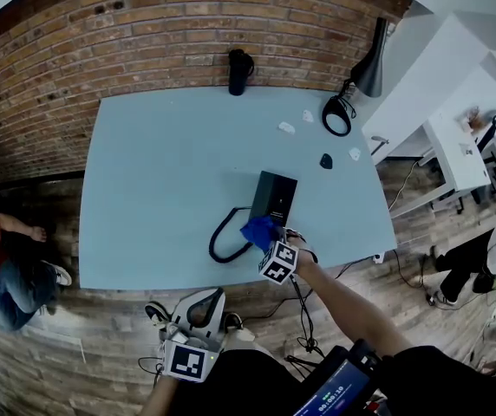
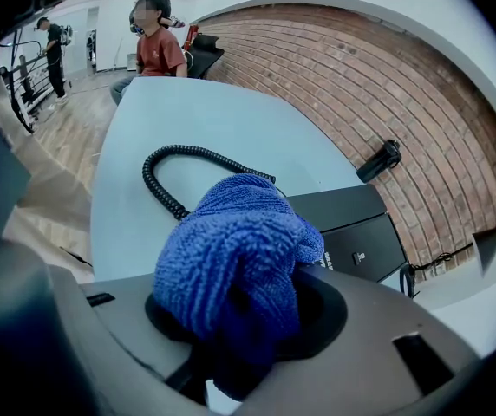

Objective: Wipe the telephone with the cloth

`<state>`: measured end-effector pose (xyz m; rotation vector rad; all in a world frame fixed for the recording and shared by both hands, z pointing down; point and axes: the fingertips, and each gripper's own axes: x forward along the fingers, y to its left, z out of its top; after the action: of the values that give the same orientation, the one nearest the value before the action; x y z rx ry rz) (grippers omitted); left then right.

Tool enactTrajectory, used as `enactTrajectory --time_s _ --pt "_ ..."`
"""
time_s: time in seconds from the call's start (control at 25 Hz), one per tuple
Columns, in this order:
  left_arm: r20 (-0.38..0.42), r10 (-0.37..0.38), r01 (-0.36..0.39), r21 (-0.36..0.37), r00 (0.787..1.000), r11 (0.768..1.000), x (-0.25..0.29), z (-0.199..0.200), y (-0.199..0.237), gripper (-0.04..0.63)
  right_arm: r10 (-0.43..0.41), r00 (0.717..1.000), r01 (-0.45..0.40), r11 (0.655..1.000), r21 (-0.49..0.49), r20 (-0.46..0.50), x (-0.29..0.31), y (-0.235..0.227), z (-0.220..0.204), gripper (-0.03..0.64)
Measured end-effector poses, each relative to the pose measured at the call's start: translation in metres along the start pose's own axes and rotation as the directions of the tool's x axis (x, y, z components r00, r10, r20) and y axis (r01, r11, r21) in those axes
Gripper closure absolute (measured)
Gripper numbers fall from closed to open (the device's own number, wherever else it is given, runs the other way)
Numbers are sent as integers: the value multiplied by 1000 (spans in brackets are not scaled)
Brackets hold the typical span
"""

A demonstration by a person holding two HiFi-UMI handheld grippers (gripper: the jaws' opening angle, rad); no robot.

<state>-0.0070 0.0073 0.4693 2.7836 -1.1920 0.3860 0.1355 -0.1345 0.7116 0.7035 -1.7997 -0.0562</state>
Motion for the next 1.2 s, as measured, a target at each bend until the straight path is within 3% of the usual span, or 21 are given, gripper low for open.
enactTrajectory --time_s 0.32,0.44,0.52,0.6,0.72,0.84,0.96,1.08,1.2 --pt "-11 7 -7 -3 1000 1000 0 -1 4 583 19 1000 -19 1000 -17 -2 3 5 -2 423" --pt "-1 13 -13 7 1000 1000 -10 -2 -4 583 129 992 -129 991 -15 -15 -3 37 -5 422" --pt "0 17 -17 9 1000 1000 -15 -2 -7 583 212 977 -211 977 40 -19 -5 58 -10 448" --pt "-5 18 -18 9 1000 1000 -18 -2 -9 583 222 975 -222 973 58 -3 -8 61 -14 438" --pt "-1 25 -25 0 1000 1000 -20 -3 -8 583 250 968 -249 968 -29 4 -17 53 -14 423" --pt "-6 31 -31 -3 999 1000 -24 -5 -5 583 215 974 -210 975 -73 69 -36 10 3 419" --pt "-13 35 -35 -6 999 999 -27 -8 -1 583 83 991 -77 995 -64 104 -50 -72 20 419" --pt "-9 37 -37 -6 999 999 -29 -9 -1 583 -29 998 31 999 -37 62 -53 -150 23 419" --pt "-23 40 -40 -2 999 999 -32 -10 -1 583 -67 998 67 997 -23 5 -45 -190 18 419"
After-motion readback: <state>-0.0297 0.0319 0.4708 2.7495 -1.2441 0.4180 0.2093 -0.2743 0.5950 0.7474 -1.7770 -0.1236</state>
